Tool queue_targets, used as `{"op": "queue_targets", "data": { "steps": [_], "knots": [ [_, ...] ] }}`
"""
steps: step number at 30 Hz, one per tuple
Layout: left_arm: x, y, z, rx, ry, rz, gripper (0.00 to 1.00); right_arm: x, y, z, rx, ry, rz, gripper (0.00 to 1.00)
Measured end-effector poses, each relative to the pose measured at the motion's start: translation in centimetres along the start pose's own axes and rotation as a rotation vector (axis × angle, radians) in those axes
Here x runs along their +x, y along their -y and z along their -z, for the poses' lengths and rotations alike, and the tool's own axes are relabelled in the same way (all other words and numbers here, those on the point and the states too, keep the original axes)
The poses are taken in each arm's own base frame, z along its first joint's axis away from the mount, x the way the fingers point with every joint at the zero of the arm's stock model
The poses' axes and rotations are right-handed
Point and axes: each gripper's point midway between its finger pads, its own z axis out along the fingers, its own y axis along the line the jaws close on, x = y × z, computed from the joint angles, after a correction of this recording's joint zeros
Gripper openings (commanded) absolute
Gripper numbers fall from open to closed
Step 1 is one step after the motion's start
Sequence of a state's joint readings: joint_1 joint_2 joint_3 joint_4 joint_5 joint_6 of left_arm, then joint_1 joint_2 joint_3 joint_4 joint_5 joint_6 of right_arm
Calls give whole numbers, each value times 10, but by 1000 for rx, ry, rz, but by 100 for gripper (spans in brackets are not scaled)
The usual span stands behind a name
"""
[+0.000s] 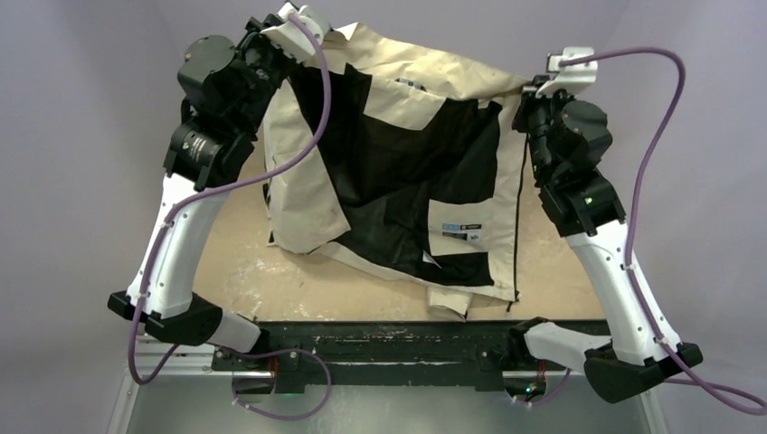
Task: Zip up the jacket
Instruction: Flatten out the jacket at the center of the board.
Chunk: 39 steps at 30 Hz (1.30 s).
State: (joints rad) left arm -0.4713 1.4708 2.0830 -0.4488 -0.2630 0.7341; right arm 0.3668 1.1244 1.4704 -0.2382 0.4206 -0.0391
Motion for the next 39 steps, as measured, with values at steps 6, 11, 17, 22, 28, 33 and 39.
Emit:
{"op": "queue_targets", "data": {
  "steps": [6,11,17,22,28,33,39],
  "knots": [
    [10,-2,28,-3,-16,39,0,-30,5,-18,84,30,-28,0],
    [61,29,13,-8,-122,-16,0,18,-14,-70,128,-91,28,0],
    [151,84,-58,24,-299,-74,25,122,-48,-140,141,-306,121,2],
    [216,131,-97,69,-417,-98,73,177,-70,-170,128,-413,91,73],
    [233,166,-93,191,-463,-24,96,244,-54,-137,89,-574,-14,99],
    [212,158,-76,218,-422,36,99,296,13,-71,170,-715,-137,99],
    [181,150,-49,256,-344,120,99,318,66,-24,280,-738,-284,99]
  ]
}}
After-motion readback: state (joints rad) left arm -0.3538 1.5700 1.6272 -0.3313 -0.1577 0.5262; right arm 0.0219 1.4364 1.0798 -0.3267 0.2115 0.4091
